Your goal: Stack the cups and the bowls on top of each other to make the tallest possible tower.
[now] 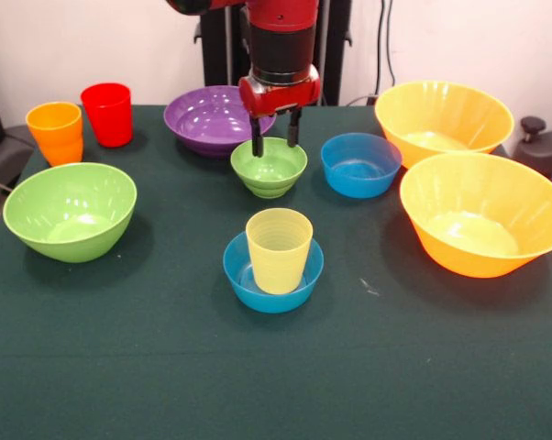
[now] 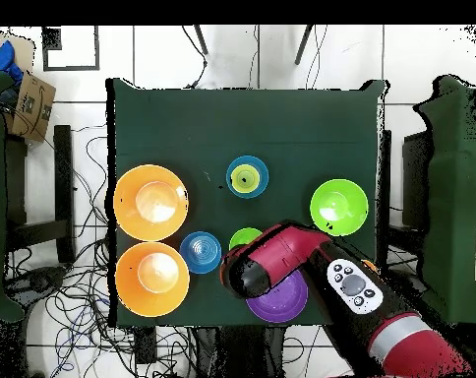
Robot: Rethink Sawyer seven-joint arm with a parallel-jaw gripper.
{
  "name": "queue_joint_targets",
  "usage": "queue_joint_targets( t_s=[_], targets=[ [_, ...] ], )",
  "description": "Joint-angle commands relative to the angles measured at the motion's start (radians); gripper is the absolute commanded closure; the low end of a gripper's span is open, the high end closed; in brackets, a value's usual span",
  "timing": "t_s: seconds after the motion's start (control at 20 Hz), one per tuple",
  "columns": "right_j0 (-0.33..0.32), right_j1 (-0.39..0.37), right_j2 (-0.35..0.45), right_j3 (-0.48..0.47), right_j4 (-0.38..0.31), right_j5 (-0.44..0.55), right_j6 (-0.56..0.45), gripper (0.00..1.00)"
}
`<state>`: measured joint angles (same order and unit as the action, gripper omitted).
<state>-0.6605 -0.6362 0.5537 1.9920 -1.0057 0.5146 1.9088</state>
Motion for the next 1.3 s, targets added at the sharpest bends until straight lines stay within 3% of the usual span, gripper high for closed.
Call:
queue_joint_targets(
  t_s=[0.05,0.3,0.95,1.3],
  targets=[
    [0.045,0.069,-0.037,0.027,-0.110,-0.085,-0.026,0.00],
    [0.049,0.075,-0.037,0.025,-0.106,-0.082,-0.033,0.00],
    [0.036,0.094,-0.021,0.031,-0.016,0.007,-0.067,0.00],
    [0.040,0.101,-0.032,0.042,-0.011,0.012,-0.054,0.00]
  ],
)
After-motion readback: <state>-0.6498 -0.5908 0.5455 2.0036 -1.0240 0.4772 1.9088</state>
